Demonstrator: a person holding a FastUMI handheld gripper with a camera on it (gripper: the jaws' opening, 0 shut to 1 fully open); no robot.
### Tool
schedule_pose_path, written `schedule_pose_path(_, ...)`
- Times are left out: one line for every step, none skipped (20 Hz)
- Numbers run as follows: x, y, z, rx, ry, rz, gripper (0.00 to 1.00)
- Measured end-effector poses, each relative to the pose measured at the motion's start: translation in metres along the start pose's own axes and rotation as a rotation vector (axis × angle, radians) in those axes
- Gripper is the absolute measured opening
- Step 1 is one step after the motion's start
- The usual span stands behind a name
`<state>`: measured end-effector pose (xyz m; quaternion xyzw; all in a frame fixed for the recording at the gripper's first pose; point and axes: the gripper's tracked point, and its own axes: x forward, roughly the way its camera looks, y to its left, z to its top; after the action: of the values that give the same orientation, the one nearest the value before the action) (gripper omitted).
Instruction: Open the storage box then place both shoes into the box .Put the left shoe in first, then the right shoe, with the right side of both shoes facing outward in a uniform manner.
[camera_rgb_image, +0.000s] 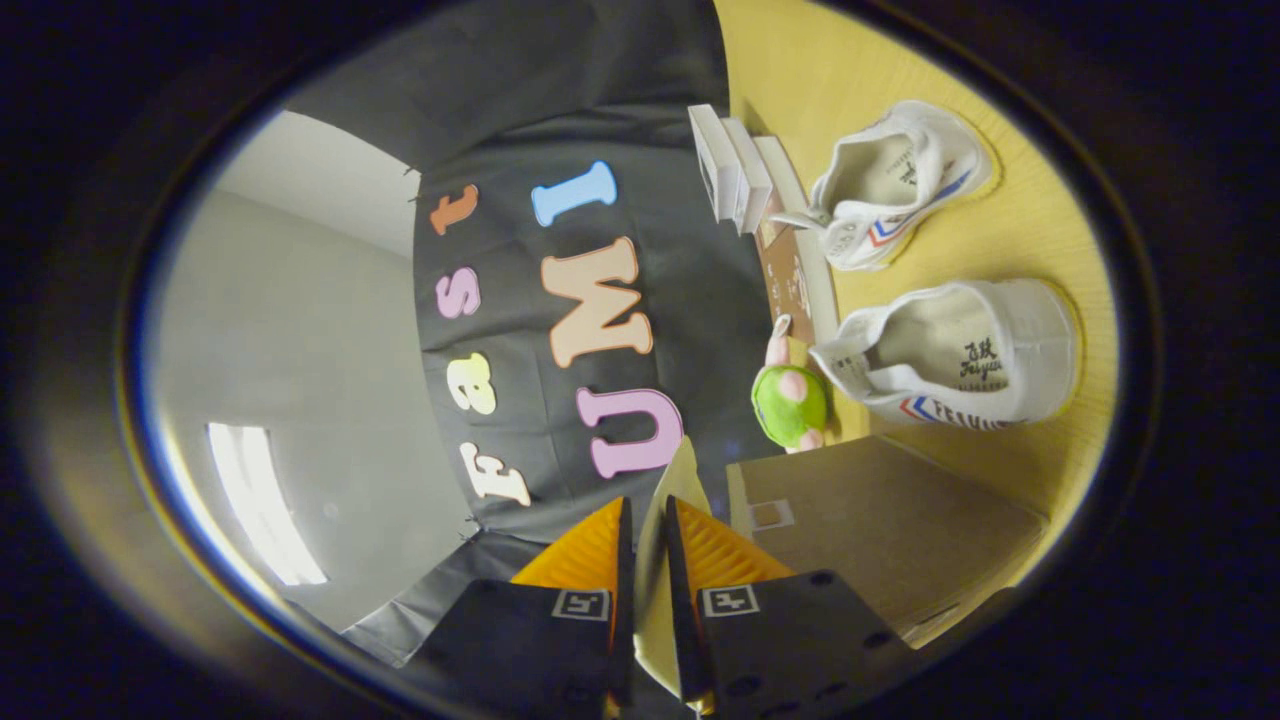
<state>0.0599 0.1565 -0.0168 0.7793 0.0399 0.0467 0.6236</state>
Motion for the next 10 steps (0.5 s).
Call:
schedule_pose_path(0.002, 0.007, -0.005, -0.02, 0.011, -0.005, 0.2)
schedule_pose_path(0.005, 0.016, -0.009, -0.047, 0.022, -0.008, 0.2)
schedule_pose_path(0.01, 0.026, -0.015, -0.077, 0.035, -0.009, 0.2)
schedule_pose_path(0.012, 0.037, -0.021, -0.107, 0.052, -0.009, 0.2)
schedule_pose_path(0.015, 0.048, -0.027, -0.141, 0.068, -0.006, 0.2)
schedule_pose_path(0.018, 0.058, -0.035, -0.175, 0.087, -0.005, 0.2)
schedule_pose_path(0.022, 0.07, -0.045, -0.208, 0.108, -0.003, 0.2)
schedule_pose_path(0.023, 0.081, -0.057, -0.244, 0.132, -0.002, 0.2)
schedule_pose_path(0.027, 0.091, -0.069, -0.285, 0.157, 0.002, 0.2)
schedule_pose_path(0.03, 0.101, -0.084, -0.328, 0.185, 0.003, 0.2)
